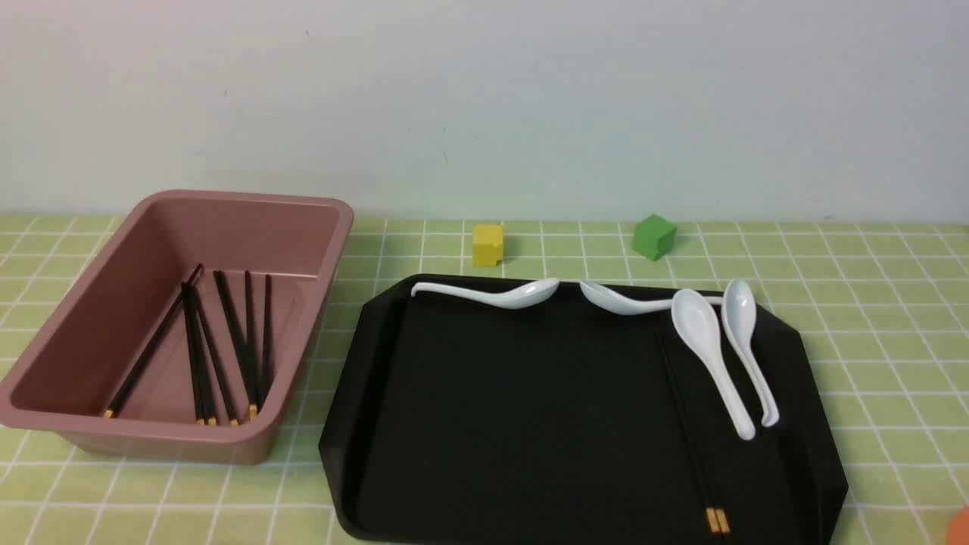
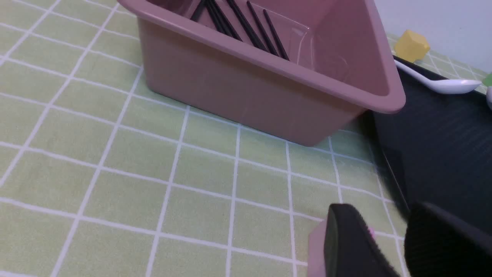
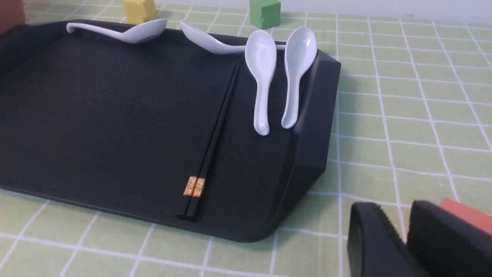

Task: On green tablecloth take chopsticks from black tray and put them in box.
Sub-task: 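Move the gripper over the chopsticks on the black tray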

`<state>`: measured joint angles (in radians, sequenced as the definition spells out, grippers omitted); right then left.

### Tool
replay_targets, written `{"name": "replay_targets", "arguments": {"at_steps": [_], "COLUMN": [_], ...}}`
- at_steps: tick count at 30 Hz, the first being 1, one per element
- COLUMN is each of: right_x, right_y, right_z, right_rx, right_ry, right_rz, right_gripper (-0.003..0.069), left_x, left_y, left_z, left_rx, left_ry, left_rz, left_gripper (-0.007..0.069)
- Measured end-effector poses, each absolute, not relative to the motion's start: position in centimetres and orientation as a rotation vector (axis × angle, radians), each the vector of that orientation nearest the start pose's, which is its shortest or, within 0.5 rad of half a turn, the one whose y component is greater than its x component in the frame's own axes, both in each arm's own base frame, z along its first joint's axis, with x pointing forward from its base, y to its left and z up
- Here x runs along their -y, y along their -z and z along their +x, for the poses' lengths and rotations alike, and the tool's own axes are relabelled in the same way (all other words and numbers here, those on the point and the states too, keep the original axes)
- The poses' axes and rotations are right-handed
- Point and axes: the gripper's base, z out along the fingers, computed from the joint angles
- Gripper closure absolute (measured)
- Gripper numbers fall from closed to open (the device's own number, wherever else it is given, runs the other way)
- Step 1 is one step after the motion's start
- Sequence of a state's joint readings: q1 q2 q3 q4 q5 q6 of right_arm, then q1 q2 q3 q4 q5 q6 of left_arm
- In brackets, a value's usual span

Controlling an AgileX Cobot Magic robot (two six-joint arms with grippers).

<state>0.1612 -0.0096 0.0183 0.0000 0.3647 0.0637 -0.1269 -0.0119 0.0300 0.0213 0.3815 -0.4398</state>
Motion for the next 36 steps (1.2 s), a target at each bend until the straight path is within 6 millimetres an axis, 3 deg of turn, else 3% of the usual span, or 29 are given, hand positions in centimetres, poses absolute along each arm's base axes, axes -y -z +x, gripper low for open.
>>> {"name": "replay_targets", "arguments": {"at_steps": [36], "right_x": [-0.73], "right_y": [-17.47], "right_z": [5.23], "right_rx": [-1.855], "right_ry": [-0.122], "right_rz": [-0.112], "right_gripper": [0.0447], "left_x": [0.59], "left_y": [-16.95], "left_z": [5.2], "left_rx": [-1.878], "left_ry": [0.367], "left_rz": [-0.283], "left_gripper": [0.0385]}}
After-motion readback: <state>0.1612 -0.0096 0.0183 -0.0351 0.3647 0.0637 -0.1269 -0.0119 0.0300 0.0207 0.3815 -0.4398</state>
